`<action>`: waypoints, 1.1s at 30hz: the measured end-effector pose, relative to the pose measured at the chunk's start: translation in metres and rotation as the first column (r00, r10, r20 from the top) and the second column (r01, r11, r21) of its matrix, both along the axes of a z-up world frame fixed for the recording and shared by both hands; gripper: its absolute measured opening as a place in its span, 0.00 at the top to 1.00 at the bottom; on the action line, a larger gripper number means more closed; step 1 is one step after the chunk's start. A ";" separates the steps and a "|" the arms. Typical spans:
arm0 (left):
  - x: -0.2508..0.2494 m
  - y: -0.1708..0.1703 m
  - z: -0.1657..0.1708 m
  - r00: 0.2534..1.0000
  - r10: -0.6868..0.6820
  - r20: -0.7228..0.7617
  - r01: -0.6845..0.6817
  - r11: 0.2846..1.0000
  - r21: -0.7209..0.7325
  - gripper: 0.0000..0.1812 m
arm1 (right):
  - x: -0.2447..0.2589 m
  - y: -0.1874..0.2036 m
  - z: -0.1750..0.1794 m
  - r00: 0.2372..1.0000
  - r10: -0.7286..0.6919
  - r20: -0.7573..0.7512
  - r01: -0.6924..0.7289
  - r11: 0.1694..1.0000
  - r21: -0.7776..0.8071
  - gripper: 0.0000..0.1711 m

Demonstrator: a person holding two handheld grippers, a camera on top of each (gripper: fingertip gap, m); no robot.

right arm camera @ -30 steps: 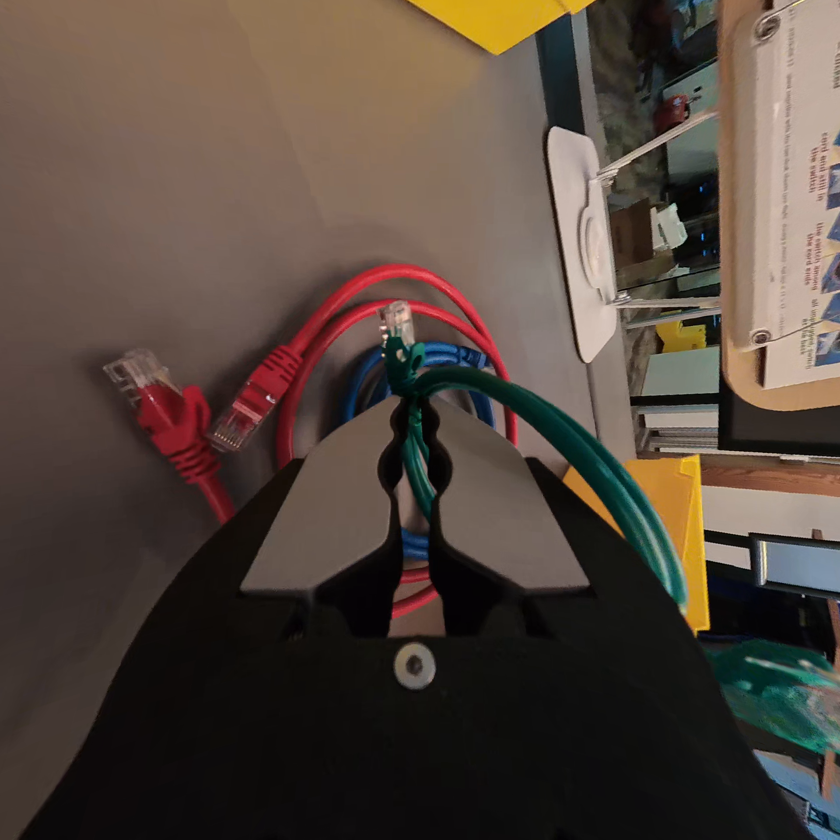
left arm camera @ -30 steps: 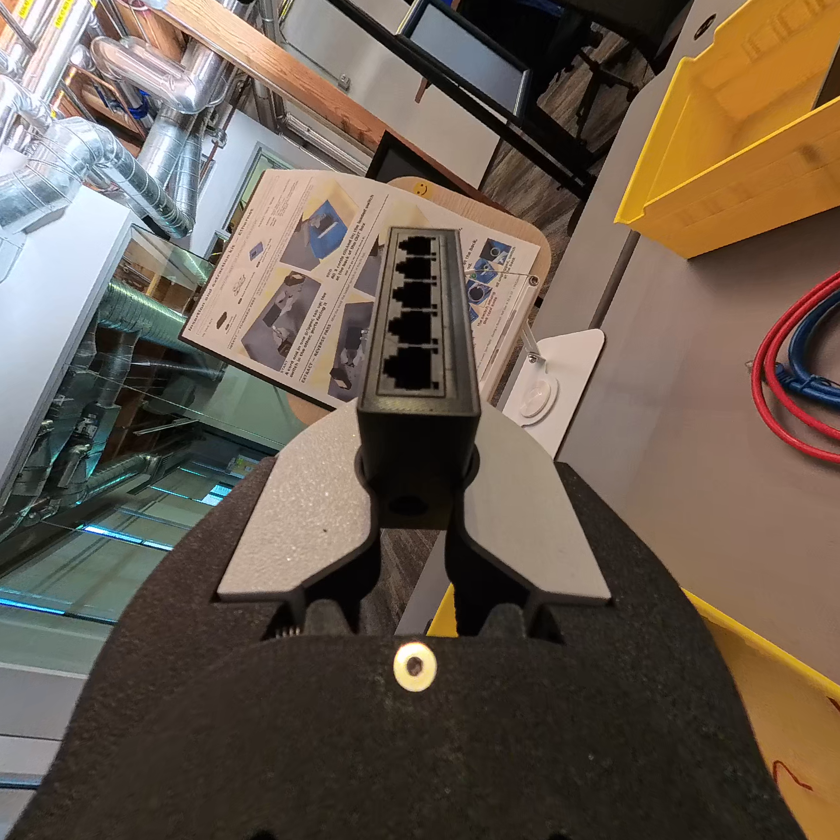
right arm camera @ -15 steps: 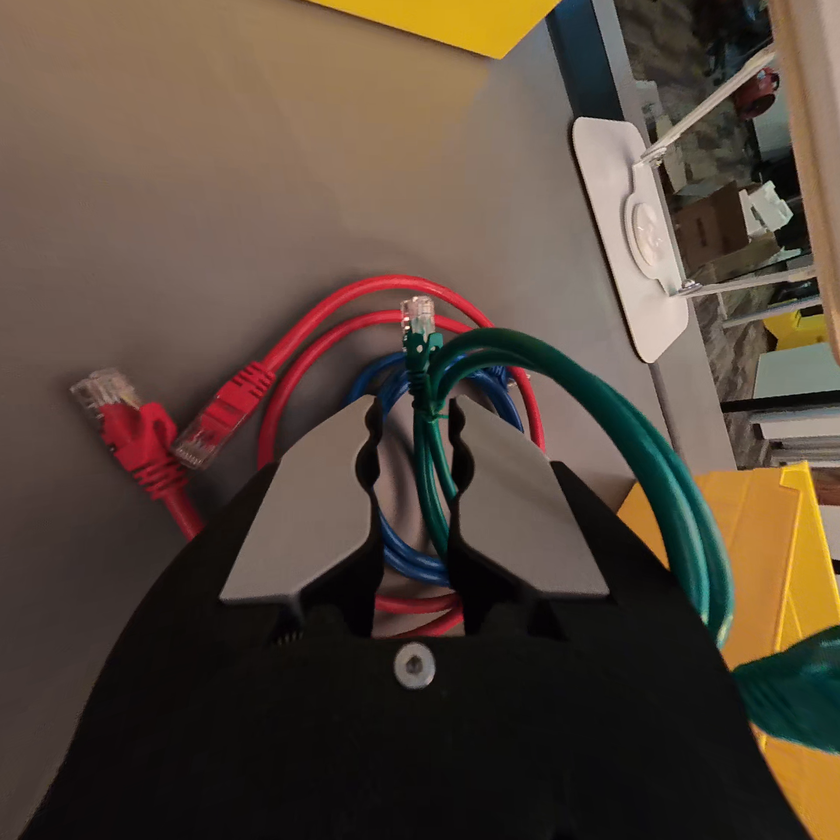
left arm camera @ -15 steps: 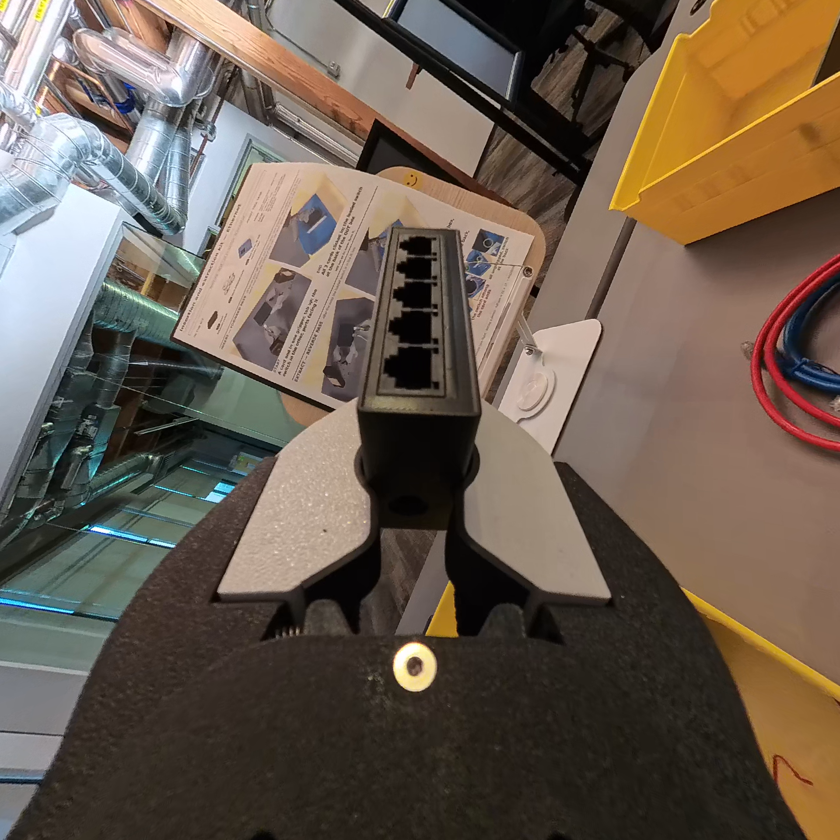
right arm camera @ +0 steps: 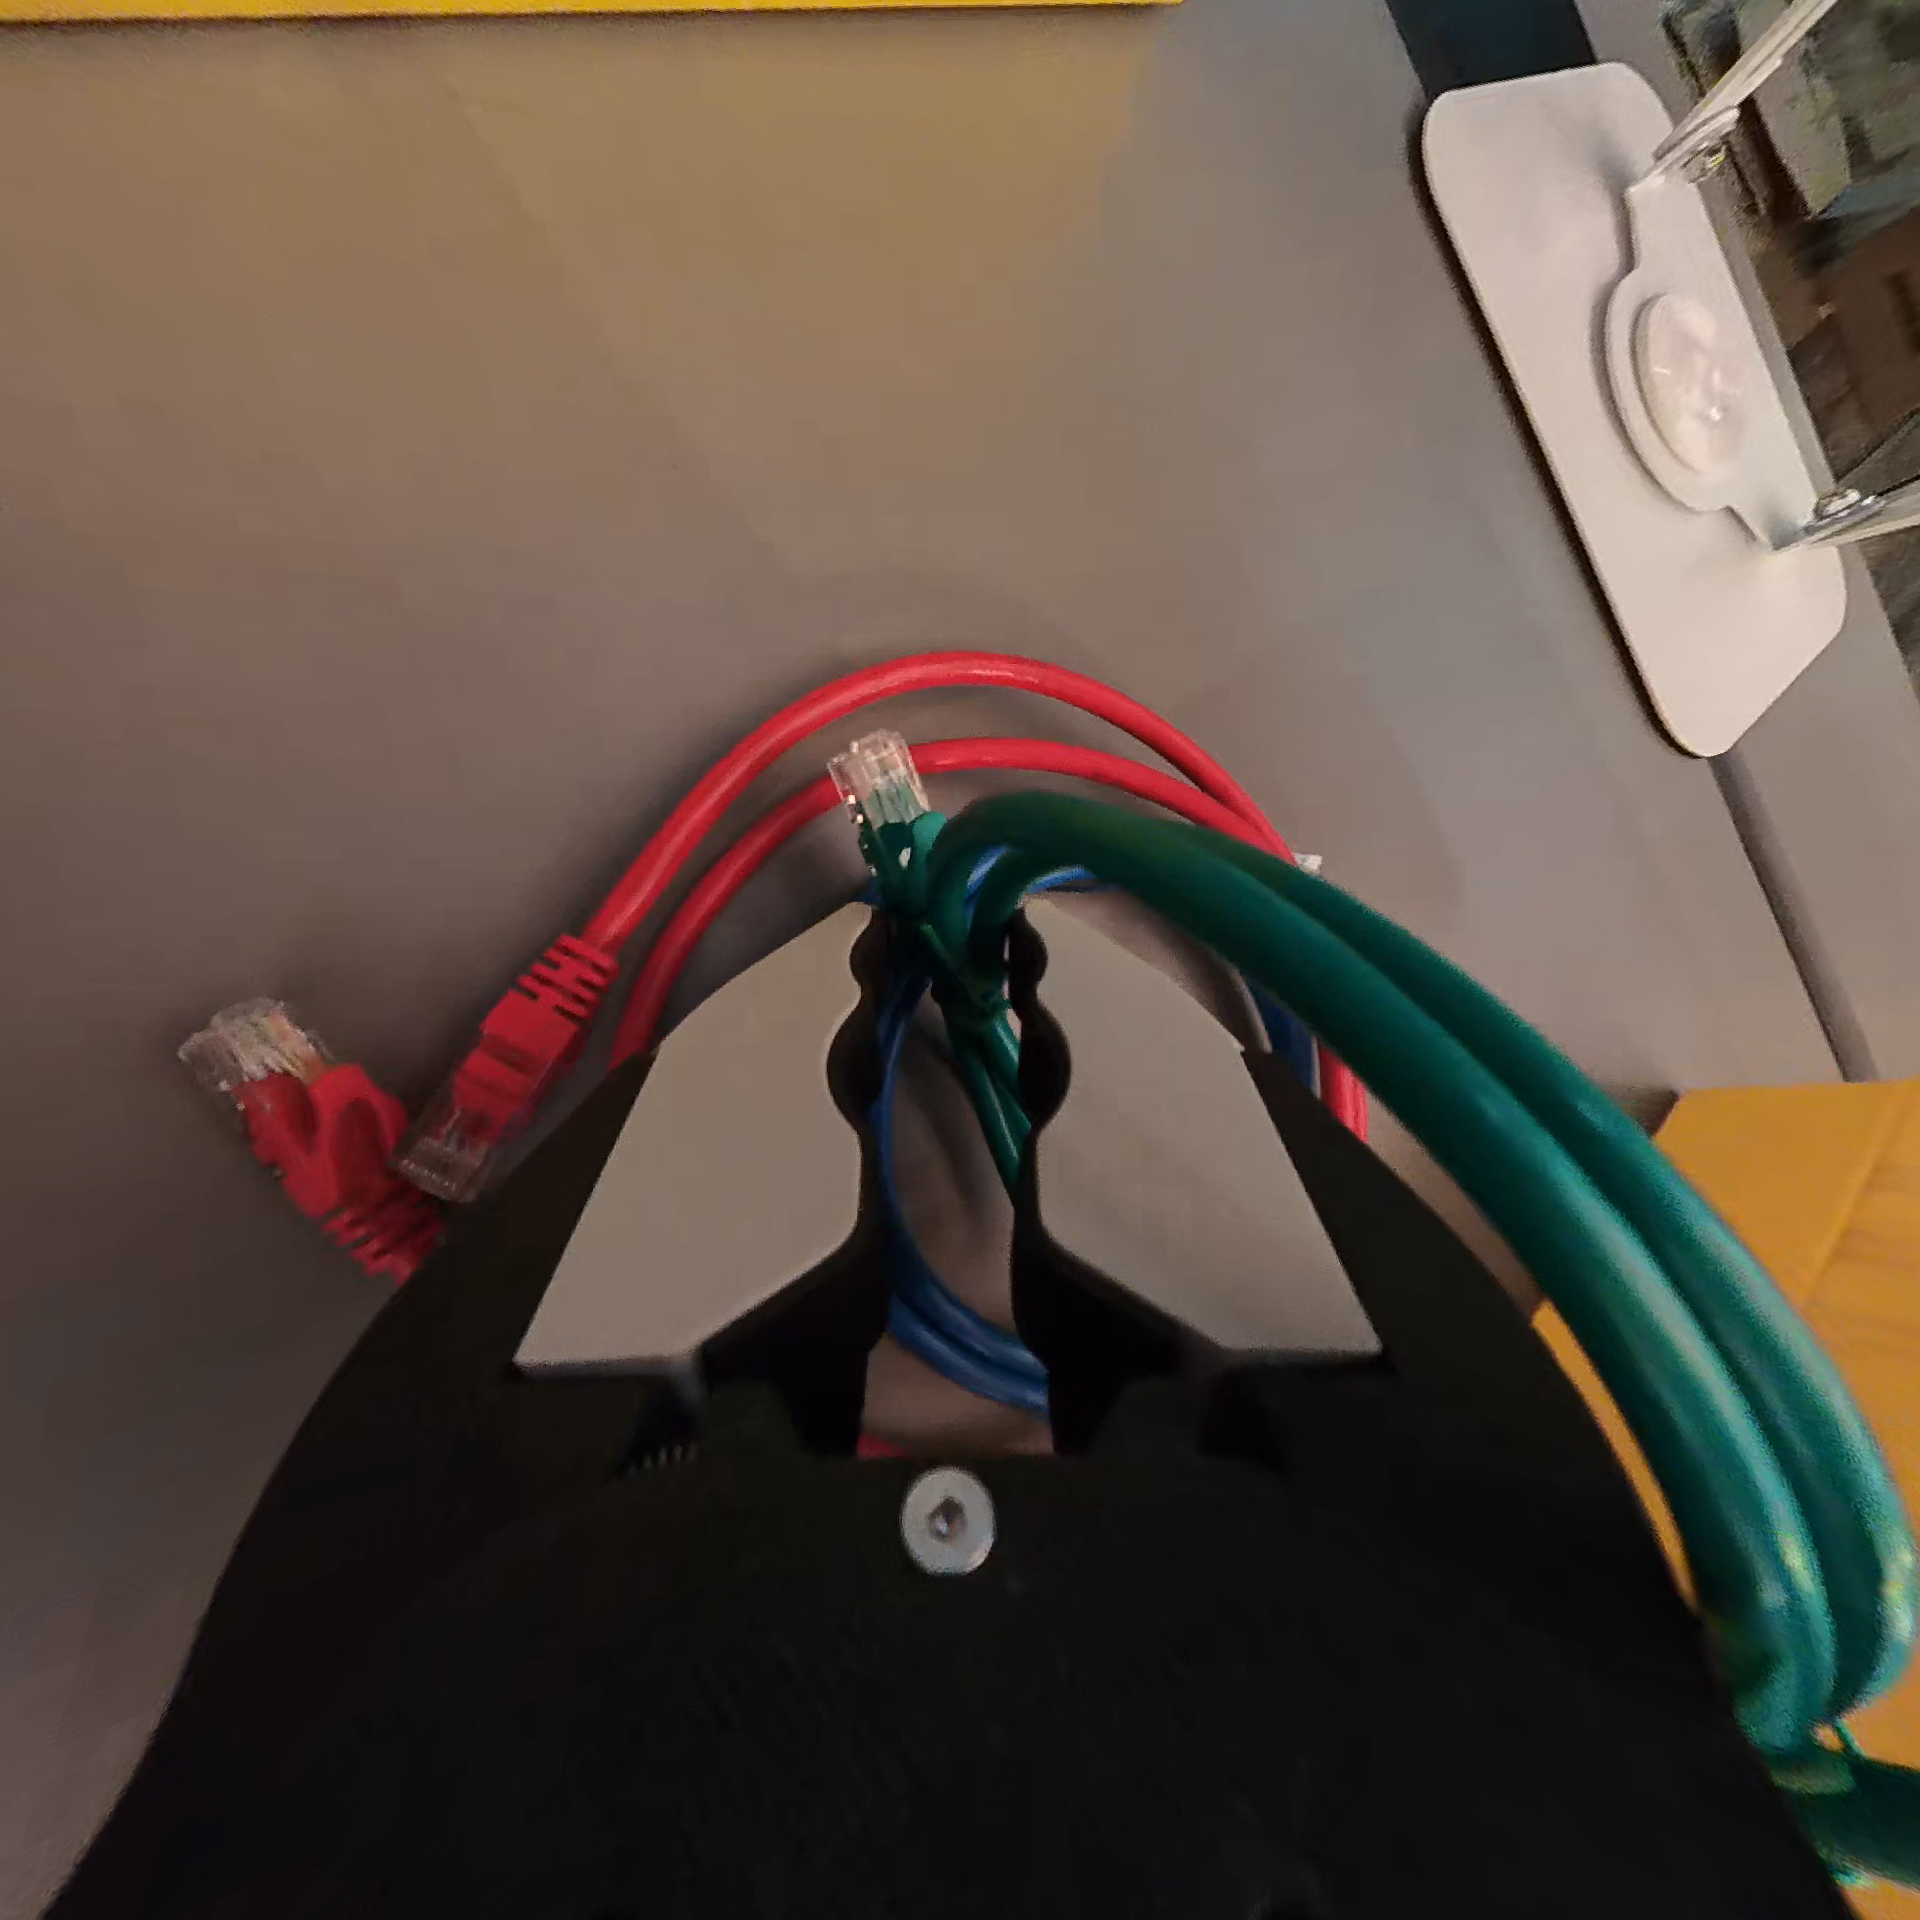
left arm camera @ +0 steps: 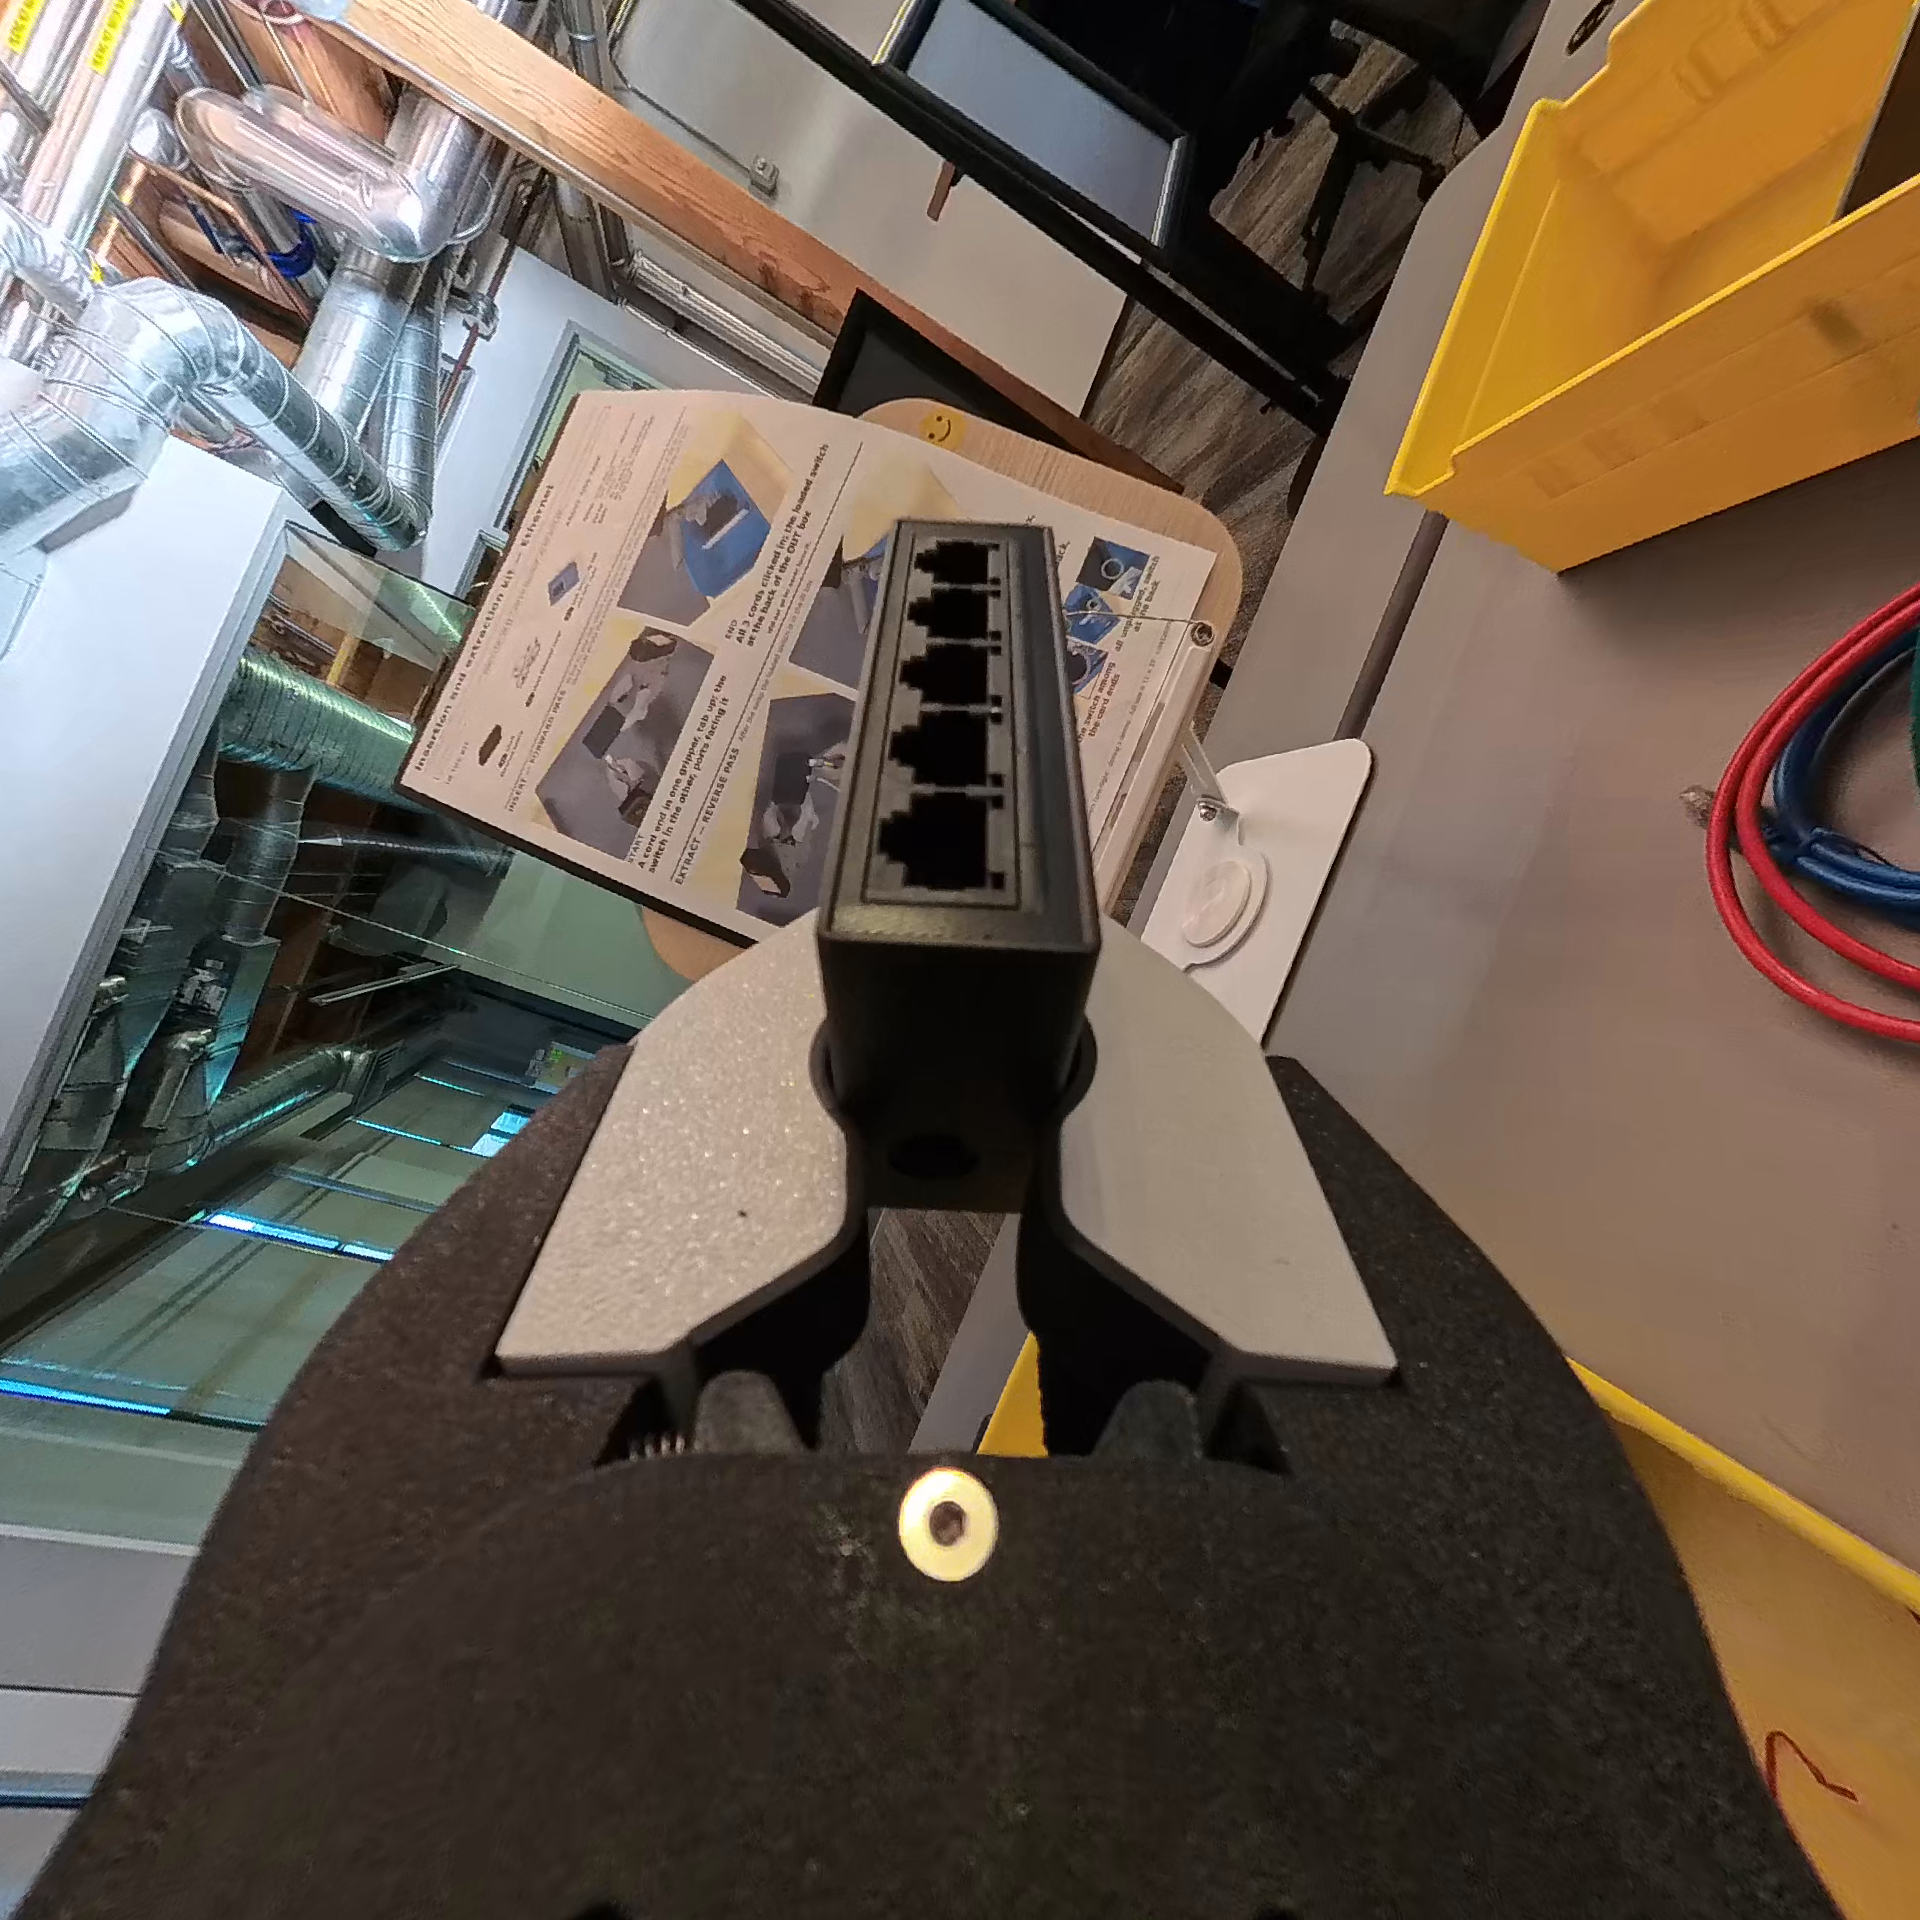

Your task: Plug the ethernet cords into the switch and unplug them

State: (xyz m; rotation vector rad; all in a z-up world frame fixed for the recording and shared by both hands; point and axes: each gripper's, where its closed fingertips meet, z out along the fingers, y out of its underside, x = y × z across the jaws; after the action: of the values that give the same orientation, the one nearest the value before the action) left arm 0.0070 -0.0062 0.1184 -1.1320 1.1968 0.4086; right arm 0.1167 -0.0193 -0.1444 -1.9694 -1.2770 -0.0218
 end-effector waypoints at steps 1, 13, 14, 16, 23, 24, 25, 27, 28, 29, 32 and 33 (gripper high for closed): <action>-0.001 -0.001 0.001 1.000 0.000 0.002 0.000 1.000 0.000 0.84 | 0.000 -0.001 0.000 1.000 0.000 -0.009 0.000 1.000 -0.005 0.86; -0.001 -0.002 0.000 1.000 0.003 -0.003 -0.003 1.000 0.003 0.83 | -0.006 -0.004 0.005 0.983 0.028 -0.181 -0.031 0.999 -0.014 0.88; -0.001 -0.002 -0.001 1.000 0.005 -0.005 -0.005 1.000 0.003 0.83 | -0.006 -0.003 0.010 0.980 0.026 -0.196 -0.026 1.000 0.004 0.89; 0.000 -0.001 -0.003 1.000 0.006 -0.006 -0.006 1.000 0.000 0.83 | -0.005 -0.002 0.021 0.975 0.022 -0.223 -0.012 0.999 0.046 0.89; 0.001 0.006 -0.009 1.000 0.016 -0.016 -0.016 1.000 -0.017 0.83 | 0.001 0.000 0.066 0.994 0.025 -0.107 -0.001 0.976 0.220 0.90; 0.002 0.008 -0.011 0.999 0.019 -0.025 -0.020 1.000 -0.019 0.83 | 0.000 -0.001 0.076 0.995 0.033 -0.091 -0.011 0.972 0.236 0.90; 0.002 0.009 -0.012 0.999 0.025 -0.034 -0.026 1.000 -0.015 0.84 | -0.001 -0.002 0.089 0.996 0.042 -0.073 -0.022 0.967 0.255 0.90; 0.004 0.013 -0.017 0.998 0.034 -0.055 -0.035 0.999 -0.010 0.84 | 0.001 -0.001 0.120 0.999 0.046 -0.029 -0.034 0.949 0.314 0.90; 0.005 0.015 -0.019 0.997 0.039 -0.068 -0.040 0.999 -0.010 0.84 | 0.003 -0.001 0.136 0.999 0.046 -0.010 -0.040 0.943 0.331 0.90; 0.006 0.018 -0.021 0.996 0.046 -0.079 -0.046 0.999 -0.002 0.84 | 0.006 0.000 0.153 0.999 0.042 -0.002 -0.039 0.938 0.344 0.90; 0.012 0.024 -0.024 0.991 0.066 -0.117 -0.062 0.997 0.035 0.84 | 0.016 -0.001 0.195 0.999 0.026 -0.026 -0.016 0.945 0.326 0.90; 0.013 0.025 -0.027 0.988 0.073 -0.133 -0.067 0.997 0.045 0.84 | 0.019 -0.002 0.205 0.999 0.019 -0.042 -0.005 0.950 0.312 0.90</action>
State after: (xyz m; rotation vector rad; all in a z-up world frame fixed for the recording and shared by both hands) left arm 0.0203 0.0192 0.0918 -1.1279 1.2634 0.5680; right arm 0.1357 -0.0212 0.0608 -1.6807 -1.1772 -0.1632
